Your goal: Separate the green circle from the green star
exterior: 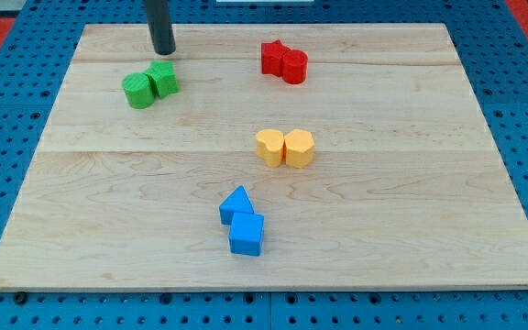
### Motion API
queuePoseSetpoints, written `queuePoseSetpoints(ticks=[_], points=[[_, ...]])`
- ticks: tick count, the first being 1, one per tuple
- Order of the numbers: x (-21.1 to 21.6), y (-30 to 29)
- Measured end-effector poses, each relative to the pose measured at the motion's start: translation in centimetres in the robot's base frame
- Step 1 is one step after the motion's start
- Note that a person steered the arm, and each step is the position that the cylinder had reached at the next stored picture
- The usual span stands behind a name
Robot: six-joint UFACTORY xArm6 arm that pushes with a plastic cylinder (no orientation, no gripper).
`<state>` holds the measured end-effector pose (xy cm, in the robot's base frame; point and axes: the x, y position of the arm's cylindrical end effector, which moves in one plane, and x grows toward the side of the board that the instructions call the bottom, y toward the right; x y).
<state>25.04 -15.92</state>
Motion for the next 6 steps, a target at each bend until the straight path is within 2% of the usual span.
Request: queuePoseSetpoints(ticks=[1,6], points=[[0.1,-0.8],[8.0,-1.7]])
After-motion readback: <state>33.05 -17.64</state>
